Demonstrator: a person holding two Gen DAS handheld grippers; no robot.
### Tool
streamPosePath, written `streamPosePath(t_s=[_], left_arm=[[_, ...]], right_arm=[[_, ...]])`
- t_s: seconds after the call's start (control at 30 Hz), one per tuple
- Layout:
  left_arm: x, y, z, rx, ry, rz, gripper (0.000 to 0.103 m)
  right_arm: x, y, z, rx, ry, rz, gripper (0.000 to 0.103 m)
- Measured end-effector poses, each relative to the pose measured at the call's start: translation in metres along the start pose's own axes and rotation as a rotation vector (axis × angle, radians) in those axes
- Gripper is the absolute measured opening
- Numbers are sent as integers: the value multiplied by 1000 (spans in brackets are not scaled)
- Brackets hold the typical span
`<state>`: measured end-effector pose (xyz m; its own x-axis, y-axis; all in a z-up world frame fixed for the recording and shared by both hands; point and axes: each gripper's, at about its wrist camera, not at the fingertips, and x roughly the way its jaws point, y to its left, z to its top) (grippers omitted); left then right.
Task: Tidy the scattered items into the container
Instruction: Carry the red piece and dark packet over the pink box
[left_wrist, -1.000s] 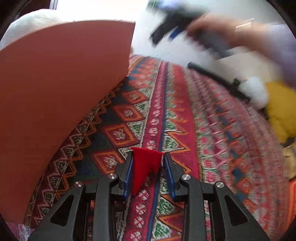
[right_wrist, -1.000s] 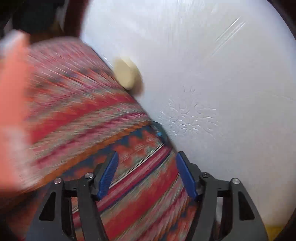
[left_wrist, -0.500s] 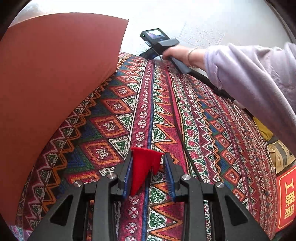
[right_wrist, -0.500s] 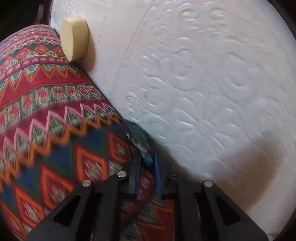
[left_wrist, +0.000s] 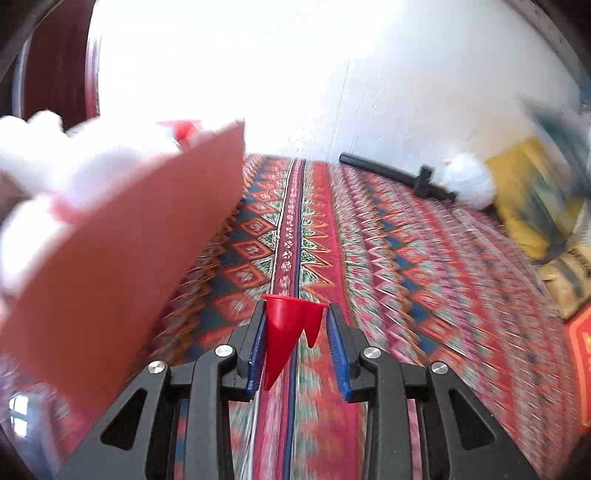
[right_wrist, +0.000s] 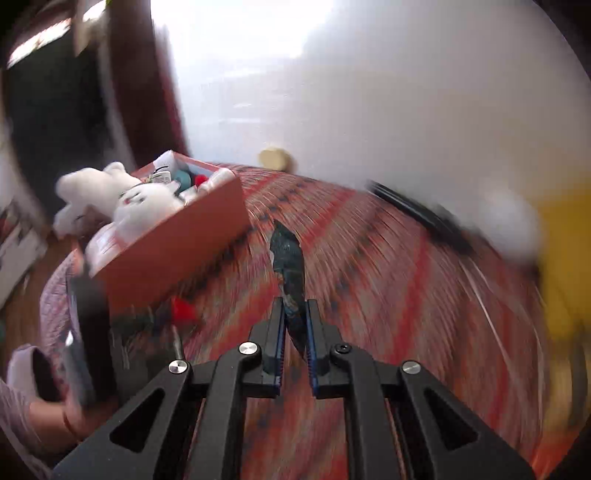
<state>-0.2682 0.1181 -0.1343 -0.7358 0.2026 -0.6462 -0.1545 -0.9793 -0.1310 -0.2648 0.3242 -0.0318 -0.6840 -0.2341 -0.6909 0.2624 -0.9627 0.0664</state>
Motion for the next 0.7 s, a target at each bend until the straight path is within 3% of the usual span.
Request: streamPosePath(t_s=[0.17,0.33,0.43,0.53,0.7], left_arm=[[-124,2,-27,148,-109,62,28],[-202,9,-51,237,-174,85,27],[-230,21,-52,232,-182,72,27],[-243,42,-30,198,-204,30,27],[-241,112,76,84,-237,-105,27]], right_arm=[[-117,15,-123,224,-54,-24,9],[-136,39,-164,333,-77,57,9],[-121,63,-158,307,-50,141,9],[-103,97,-125,227,-35,197,9],[-85,156,-9,78,-197,252,9]])
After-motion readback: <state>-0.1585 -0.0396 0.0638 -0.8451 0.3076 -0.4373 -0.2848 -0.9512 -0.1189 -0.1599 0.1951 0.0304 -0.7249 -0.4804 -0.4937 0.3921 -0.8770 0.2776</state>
